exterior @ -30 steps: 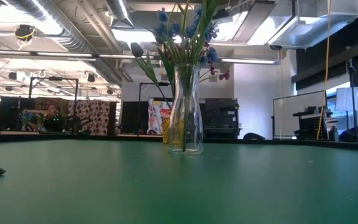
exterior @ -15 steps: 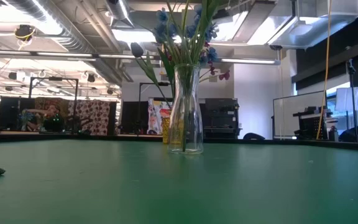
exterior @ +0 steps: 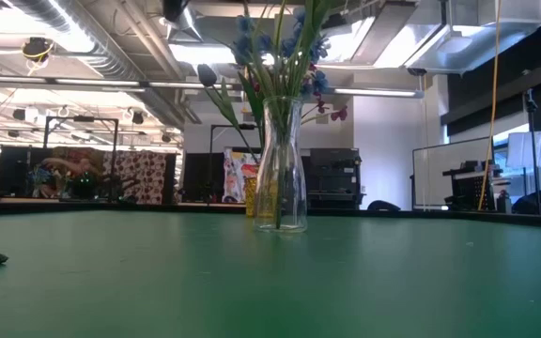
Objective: Sort flowers into vase by color
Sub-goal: Put the pink flowers into the transparent vase
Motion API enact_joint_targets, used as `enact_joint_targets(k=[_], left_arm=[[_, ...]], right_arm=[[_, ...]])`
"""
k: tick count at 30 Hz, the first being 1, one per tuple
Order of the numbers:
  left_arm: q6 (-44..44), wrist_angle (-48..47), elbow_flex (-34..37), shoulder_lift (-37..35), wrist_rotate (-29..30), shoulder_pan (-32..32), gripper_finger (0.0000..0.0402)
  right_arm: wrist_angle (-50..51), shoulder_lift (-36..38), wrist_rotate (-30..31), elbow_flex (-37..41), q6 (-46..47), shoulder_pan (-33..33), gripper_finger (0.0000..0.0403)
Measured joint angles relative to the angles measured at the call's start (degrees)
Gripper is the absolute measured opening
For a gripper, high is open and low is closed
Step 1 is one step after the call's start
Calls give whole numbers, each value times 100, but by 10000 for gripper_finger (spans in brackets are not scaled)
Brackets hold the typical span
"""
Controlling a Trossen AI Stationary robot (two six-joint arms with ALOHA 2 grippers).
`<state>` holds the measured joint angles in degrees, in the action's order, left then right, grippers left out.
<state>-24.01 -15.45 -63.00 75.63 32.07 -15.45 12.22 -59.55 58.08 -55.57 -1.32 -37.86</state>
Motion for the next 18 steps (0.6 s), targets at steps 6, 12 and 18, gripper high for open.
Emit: enact_joint_targets(k=[6, 12, 18], left_arm=[[180, 432, 0, 414, -294, 37, 4], [160, 439, 0, 587, -319, 114, 5], [67, 453, 0, 587, -533, 80, 29]], right_arm=[[-8, -10, 1, 0, 12, 1, 221], [7, -106, 1, -2, 71, 3, 221], [18, -181, 42, -2, 70, 10, 221]])
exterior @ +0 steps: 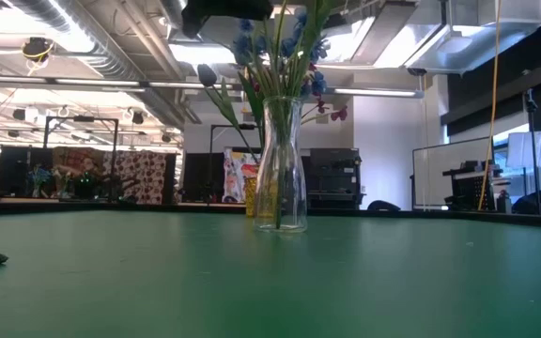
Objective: Sort flowers into vase by color
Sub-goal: Put the pink flowers into the transparent vase, then put the blue flowers into the transparent vase
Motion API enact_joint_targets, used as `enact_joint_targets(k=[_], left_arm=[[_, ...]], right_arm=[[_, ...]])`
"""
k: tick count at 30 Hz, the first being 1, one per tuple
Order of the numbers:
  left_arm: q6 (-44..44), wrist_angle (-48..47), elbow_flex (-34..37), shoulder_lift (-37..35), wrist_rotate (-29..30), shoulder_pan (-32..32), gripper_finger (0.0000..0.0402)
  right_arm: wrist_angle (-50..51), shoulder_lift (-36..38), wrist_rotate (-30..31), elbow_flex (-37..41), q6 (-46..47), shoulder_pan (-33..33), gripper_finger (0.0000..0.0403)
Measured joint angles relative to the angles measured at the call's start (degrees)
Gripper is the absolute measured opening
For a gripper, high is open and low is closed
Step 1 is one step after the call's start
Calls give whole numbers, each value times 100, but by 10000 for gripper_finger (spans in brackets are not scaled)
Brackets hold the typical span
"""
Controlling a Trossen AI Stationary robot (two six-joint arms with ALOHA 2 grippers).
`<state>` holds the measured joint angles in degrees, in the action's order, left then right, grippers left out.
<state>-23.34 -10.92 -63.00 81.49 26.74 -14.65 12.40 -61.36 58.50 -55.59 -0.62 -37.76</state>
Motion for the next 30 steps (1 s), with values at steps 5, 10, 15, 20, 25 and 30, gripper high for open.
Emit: enact_joint_targets(k=[5, 10, 15, 20, 25, 30], left_arm=[[39, -21, 0, 0, -131, -48, 83], [140, -14, 0, -17, -131, -105, 136], [137, -132, 0, -99, -117, -150, 171], [2, -528, 0, -433, -115, -300, 187], [-106, -1011, 0, -865, -107, -651, 188], [-376, -1665, 0, -1014, -359, -1110, 188]], right_arm=[[-10, -2, 21, 0, 22, 3, 221], [-17, -2, 29, 0, 22, 3, 221], [-20, -2, 28, 0, 22, 3, 221], [-22, -2, 26, 0, 22, 3, 221], [-31, -2, 26, 0, -33, 3, 221], [-32, -2, 26, 0, -110, 3, 221]])
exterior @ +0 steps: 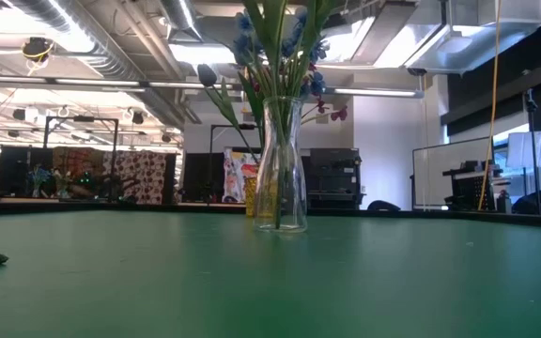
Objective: Sort flowers into vase by color
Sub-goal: Put the blue flowers into the transparent vase
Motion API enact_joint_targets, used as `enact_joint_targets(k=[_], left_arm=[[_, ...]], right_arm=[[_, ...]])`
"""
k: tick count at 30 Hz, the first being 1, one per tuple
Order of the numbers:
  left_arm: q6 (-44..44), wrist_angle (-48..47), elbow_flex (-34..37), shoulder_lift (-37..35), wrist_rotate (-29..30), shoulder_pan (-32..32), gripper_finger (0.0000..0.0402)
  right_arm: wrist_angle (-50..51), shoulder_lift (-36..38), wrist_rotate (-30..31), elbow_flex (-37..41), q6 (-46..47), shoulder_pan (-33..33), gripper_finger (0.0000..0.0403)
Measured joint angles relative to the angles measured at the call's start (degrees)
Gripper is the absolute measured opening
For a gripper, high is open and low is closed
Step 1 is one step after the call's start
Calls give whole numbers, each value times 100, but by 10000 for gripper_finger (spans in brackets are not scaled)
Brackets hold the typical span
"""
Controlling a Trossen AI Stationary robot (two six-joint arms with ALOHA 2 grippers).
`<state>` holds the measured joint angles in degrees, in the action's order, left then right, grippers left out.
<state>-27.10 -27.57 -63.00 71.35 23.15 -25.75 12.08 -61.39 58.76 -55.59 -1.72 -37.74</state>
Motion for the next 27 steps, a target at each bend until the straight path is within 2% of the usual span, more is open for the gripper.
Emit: enact_joint_targets(k=[4, 9, 16, 20, 25, 27], left_arm=[[-713, -713, 0, 179, -359, -346, 188], [-1909, -1758, 0, 812, -682, -829, 188], [-2675, -1444, 0, 2013, -1499, -1345, 188], [-3151, -1698, 0, 2633, -1986, -1568, 188], [-3969, -2032, 0, 3042, -2852, -1670, 188], [-4191, -2023, 2, 3091, -3013, -1736, 188]], right_arm=[[-1, 0, 0, 0, -1, 0, 221], [0, 0, -2, 0, -1, -4, 221], [1, 0, -1, 0, -1, -4, 221], [1, 0, -2, 0, 1, -4, 221], [1, 2, -2, 0, -1, -4, 221], [1, 2, -2, 0, -1, -4, 221]])
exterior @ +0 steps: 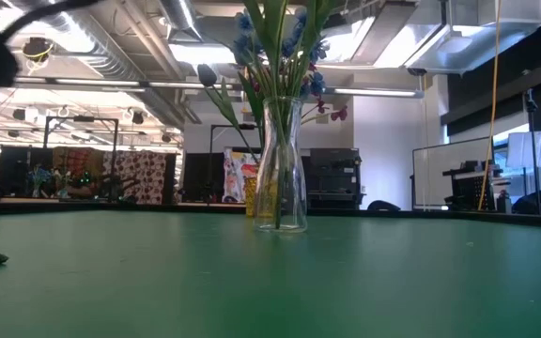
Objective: Sort flowers into vase by color
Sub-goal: Put the blue flowers into the transparent vase
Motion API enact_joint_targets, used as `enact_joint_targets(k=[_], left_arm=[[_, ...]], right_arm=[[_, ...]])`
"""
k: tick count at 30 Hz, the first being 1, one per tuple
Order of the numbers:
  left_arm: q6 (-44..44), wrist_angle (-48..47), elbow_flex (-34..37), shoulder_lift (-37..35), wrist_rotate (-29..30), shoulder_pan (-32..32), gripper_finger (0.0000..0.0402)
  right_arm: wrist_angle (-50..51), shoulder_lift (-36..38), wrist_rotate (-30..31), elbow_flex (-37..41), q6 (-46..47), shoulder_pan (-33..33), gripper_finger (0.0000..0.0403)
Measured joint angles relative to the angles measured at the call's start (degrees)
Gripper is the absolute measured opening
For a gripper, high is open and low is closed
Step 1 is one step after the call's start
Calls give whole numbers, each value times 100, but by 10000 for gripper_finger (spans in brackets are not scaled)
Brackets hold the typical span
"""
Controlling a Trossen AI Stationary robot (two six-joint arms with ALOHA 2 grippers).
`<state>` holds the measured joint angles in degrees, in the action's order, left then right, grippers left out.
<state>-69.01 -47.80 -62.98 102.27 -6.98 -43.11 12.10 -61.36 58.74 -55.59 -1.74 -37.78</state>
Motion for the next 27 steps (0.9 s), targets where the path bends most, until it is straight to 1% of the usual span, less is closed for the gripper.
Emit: enact_joint_targets(k=[5, 10, 13, 16, 20, 27], left_arm=[[-303, -89, 0, 50, -1, -196, 188], [-578, -533, 0, 52, 185, -251, 187], [-571, -619, 0, 52, 196, -272, 174], [-448, -585, 0, 52, 260, -269, 153], [-255, -554, 0, 52, 421, -212, 114], [192, -556, 0, 52, 487, 148, 14]], right_arm=[[4, 0, 0, 0, -2, 0, 221], [9, 0, -2, 0, -24, 0, 221], [9, 0, -2, 0, -30, 0, 221], [9, 0, -2, 0, -47, 0, 221], [9, 0, -2, 0, -136, 0, 221], [7, 0, -2, 0, -163, 0, 221]])
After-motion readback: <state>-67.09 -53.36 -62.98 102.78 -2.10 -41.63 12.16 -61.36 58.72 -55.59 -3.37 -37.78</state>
